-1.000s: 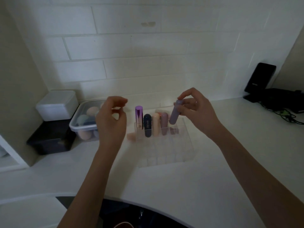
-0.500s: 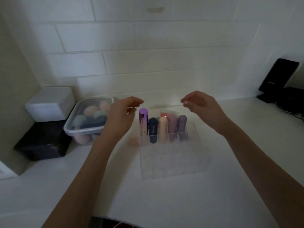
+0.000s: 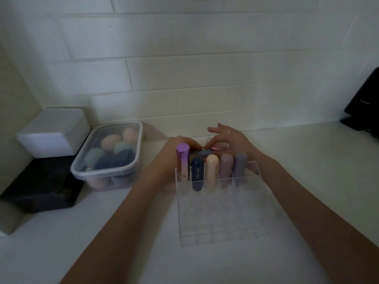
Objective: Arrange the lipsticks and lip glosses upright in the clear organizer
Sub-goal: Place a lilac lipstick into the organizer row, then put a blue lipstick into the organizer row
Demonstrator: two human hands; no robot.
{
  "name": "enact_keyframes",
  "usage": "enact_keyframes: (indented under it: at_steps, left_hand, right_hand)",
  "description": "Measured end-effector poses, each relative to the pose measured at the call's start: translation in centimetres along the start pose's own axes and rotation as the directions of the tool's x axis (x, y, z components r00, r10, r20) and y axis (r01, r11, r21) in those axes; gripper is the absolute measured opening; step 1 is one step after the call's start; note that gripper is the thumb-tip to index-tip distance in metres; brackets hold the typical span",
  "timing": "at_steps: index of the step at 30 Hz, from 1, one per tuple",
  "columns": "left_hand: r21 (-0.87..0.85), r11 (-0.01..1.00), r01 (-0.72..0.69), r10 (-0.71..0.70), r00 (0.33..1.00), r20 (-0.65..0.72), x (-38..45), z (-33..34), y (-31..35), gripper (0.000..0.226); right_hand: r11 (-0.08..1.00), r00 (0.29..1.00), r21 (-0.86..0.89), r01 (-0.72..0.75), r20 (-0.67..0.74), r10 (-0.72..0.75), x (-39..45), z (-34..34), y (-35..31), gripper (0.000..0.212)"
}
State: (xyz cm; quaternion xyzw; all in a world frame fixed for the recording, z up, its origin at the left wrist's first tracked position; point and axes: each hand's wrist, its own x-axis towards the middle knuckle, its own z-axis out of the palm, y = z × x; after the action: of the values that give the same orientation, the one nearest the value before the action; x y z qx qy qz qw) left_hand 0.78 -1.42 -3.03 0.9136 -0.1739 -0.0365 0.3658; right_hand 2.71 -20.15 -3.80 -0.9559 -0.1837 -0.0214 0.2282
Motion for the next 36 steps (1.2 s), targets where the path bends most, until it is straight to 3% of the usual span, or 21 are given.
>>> enact_keyframes:
  at_steps: [5, 9, 12, 15, 21, 24, 32, 36]
  left_hand:
    - [-0.081, 0.996, -0.028, 0.027, 1.0, -0.014, -0.1, 0.1, -0.3, 0.019]
    - [-0.105, 0.994, -0.009, 0.01, 1.0, 0.008, -0.5, -0.1, -0.4, 0.024]
    - [-0.024, 1.0, -0.019, 0.02, 1.0, 0.018, -1.0, 0.0, -0.2, 0.021]
    - [-0.238, 0.971, -0.028, 0.01, 0.997, -0.074, -1.6, -0.3, 0.0, 0.027]
    - [-0.438, 0.883, -0.171, 0.087, 0.975, -0.206, -2.8, -1.8, 1.6, 0.04]
    - [-0.552, 0.816, -0.17, 0.043, 0.971, -0.235, -3.5, -2.6, 2.4, 0.035]
    - [-0.381, 0.88, -0.283, 0.2, 0.949, -0.244, -4.7, -3.7, 5.3, 0.035]
    - [-0.448, 0.851, -0.274, 0.166, 0.949, -0.267, -5.2, -4.3, 5.7, 0.031]
  right_hand:
    - [0.996, 0.996, 0.063, -0.059, -0.063, 0.063, -0.5, 0.2, -1.0, 0.009]
    - [0.997, 0.995, -0.01, -0.071, -0.076, 0.07, -0.8, -0.3, -1.4, 0.005]
    - [0.987, 0.989, 0.162, -0.023, -0.141, 0.046, -1.6, -0.7, -1.6, 0.006]
    - [0.867, 0.965, 0.493, 0.069, -0.253, 0.067, -2.2, -1.5, -2.3, 0.009]
    - [0.548, 0.885, 0.809, 0.211, -0.397, 0.244, -3.4, -2.8, -3.3, 0.017]
    - [0.502, 0.841, 0.817, 0.282, -0.463, 0.281, -4.0, -3.7, -4.2, 0.021]
    - [0.487, 0.808, 0.796, 0.36, -0.527, 0.264, -6.2, -5.8, -7.4, 0.02]
    - [0.484, 0.761, 0.797, 0.361, -0.552, 0.341, -7.5, -5.9, -8.0, 0.013]
